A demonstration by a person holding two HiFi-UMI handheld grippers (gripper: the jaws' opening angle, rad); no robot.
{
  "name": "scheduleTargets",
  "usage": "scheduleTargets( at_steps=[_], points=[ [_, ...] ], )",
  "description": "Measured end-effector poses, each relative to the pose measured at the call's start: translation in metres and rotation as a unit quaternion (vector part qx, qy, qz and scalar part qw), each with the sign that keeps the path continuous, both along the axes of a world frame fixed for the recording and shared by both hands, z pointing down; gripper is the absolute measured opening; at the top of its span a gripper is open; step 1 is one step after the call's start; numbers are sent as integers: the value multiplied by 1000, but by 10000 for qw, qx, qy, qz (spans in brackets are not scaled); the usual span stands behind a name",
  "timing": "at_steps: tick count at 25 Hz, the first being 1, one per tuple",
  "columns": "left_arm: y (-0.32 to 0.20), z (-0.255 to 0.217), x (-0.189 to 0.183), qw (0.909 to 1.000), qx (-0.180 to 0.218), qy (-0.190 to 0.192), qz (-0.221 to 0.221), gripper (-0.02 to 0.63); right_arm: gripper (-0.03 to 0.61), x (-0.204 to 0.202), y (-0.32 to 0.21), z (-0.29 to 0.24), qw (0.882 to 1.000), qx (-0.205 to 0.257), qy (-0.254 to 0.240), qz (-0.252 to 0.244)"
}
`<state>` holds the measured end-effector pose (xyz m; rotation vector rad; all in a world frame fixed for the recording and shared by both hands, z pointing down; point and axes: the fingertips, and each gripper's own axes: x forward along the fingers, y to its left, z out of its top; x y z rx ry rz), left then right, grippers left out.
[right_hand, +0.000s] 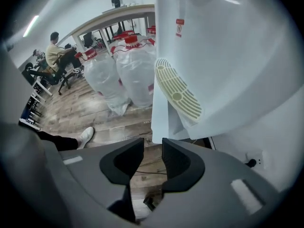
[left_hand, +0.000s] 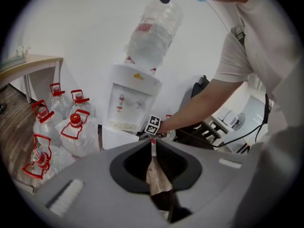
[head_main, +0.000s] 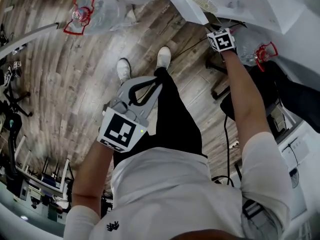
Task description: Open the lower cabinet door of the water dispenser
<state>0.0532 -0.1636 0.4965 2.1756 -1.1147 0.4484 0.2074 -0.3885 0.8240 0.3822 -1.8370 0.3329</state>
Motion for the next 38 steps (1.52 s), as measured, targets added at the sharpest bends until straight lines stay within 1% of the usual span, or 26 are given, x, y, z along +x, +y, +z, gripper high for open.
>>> scheduleTargets(
  at_steps=[1,3,7,12,15,20,25,29,34,38],
  points=[
    [0,5,-2,10000,-34,7,-4,57,98,0,-5,8,10000,8,46,-12],
    [1,15,-5,10000,-94,23,1,57,98,-2,-12,20,9999,-3,107,-29],
    [-1,32,-8,9993,-366,66,-60,57,106,0,-24,41,9997,-128,205,38],
    [0,41,-8,9988,-462,93,-108,57,106,0,-31,53,9991,-228,302,176],
    [1,44,-7,9985,-527,134,-115,57,104,3,-32,56,9984,-365,290,315],
    [1,46,-9,9982,-549,167,-154,55,91,2,-28,57,9961,-545,43,693],
    [5,46,-12,9983,-517,194,-183,55,91,-4,-14,58,9961,-601,21,649],
    [10,43,-21,9985,-474,179,-203,55,91,-13,0,56,9947,-678,-37,774],
    [17,40,-33,9986,-420,175,-260,57,91,-26,15,57,9937,-761,-45,818],
    [25,38,-47,9987,-381,159,-305,55,91,-36,24,58,9920,-794,-35,985]
  ],
)
